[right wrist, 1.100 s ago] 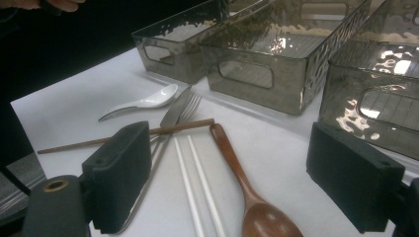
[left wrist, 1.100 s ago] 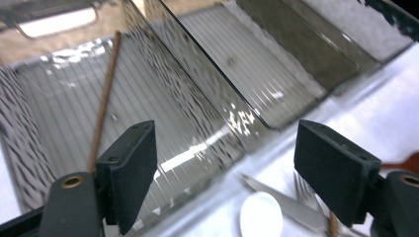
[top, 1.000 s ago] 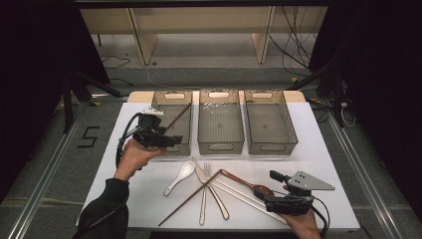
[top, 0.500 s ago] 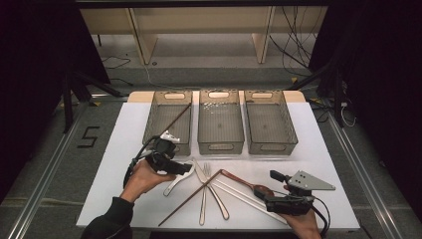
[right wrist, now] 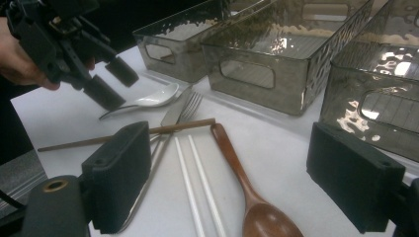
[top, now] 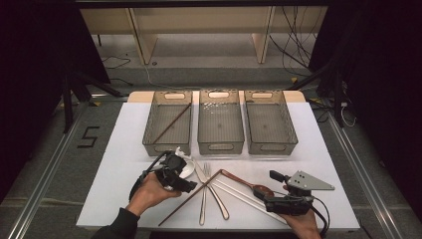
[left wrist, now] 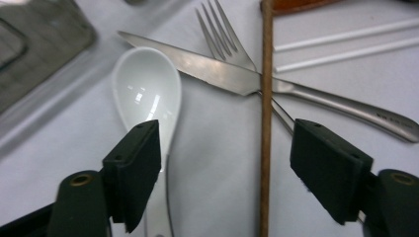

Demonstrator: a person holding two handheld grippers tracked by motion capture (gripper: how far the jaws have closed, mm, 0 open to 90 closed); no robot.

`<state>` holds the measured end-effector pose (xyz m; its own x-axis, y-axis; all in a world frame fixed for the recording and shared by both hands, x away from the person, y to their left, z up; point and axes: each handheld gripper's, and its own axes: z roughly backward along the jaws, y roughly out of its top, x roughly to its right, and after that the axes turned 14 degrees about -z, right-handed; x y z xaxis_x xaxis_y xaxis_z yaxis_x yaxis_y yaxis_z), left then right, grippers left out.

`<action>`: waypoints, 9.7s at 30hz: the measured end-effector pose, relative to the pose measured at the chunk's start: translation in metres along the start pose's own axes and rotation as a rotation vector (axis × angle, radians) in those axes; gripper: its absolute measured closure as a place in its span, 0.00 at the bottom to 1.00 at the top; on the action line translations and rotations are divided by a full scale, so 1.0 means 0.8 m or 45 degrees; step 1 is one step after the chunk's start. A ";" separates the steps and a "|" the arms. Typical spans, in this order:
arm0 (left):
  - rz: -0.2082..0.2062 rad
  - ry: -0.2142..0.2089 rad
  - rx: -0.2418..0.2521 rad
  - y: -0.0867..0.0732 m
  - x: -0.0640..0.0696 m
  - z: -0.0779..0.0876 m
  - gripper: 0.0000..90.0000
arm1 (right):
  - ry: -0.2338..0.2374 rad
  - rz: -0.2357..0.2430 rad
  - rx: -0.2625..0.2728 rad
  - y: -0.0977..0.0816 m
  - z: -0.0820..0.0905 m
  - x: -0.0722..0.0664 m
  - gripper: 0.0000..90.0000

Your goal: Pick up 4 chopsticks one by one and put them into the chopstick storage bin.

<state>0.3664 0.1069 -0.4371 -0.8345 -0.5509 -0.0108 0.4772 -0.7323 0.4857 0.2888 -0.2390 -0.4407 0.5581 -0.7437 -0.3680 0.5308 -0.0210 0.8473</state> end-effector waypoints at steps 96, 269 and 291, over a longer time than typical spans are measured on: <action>-0.061 0.005 0.120 -0.017 -0.022 0.040 0.94 | 0.010 -0.005 -0.008 -0.001 -0.002 0.001 0.20; 0.272 0.248 0.560 -0.024 -0.137 0.085 0.26 | -0.042 0.150 -0.366 0.020 -0.007 -0.003 0.30; 0.197 0.231 0.711 -0.076 -0.054 0.068 0.22 | -0.072 0.229 -0.859 0.015 -0.040 -0.019 0.56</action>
<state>0.3588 0.1969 -0.4189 -0.6829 -0.7299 -0.0284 0.3317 -0.3445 0.8782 0.3069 -0.2065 -0.4368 0.6505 -0.7304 -0.2083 0.7231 0.5117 0.4640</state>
